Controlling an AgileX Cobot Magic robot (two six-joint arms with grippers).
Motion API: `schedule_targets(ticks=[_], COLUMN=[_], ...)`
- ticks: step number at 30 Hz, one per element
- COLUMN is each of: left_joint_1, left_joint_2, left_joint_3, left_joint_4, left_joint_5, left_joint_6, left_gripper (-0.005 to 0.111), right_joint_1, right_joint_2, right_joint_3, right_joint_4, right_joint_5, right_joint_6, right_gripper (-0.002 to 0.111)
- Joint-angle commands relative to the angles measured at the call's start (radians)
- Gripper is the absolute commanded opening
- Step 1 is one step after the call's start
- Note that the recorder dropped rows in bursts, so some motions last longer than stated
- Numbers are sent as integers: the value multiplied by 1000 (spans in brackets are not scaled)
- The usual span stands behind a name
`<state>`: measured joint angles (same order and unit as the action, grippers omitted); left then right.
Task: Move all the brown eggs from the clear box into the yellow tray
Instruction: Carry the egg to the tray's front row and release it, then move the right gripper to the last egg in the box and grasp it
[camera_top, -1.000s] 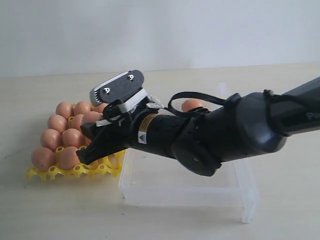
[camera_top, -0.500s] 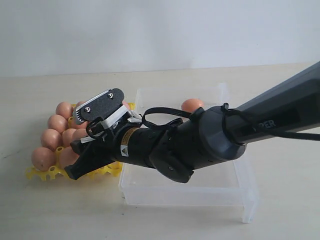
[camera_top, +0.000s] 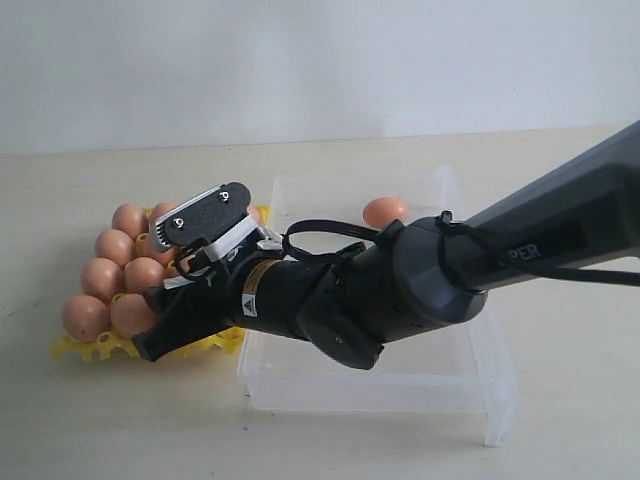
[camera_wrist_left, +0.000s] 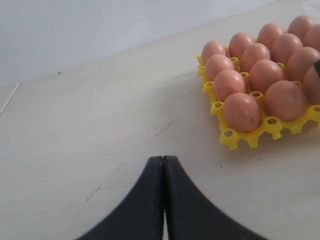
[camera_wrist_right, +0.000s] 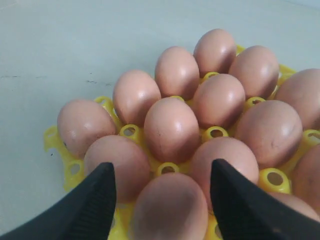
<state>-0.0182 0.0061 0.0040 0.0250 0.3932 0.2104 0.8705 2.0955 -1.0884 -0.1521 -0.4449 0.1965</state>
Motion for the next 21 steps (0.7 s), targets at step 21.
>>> schedule_targets(ticks=[21], left_joint_1=[-2], left_joint_2=[-6], left_joint_3=[-4], left_joint_4=[0], left_joint_5=[-5], left_joint_6=[-5], left_gripper=[0], right_joint_1=[-225], right_joint_2=[-432], right_joint_3=[-5], right_joint_4=[-12], right_joint_5=[776], right_joint_6=[-37], right_gripper=[56])
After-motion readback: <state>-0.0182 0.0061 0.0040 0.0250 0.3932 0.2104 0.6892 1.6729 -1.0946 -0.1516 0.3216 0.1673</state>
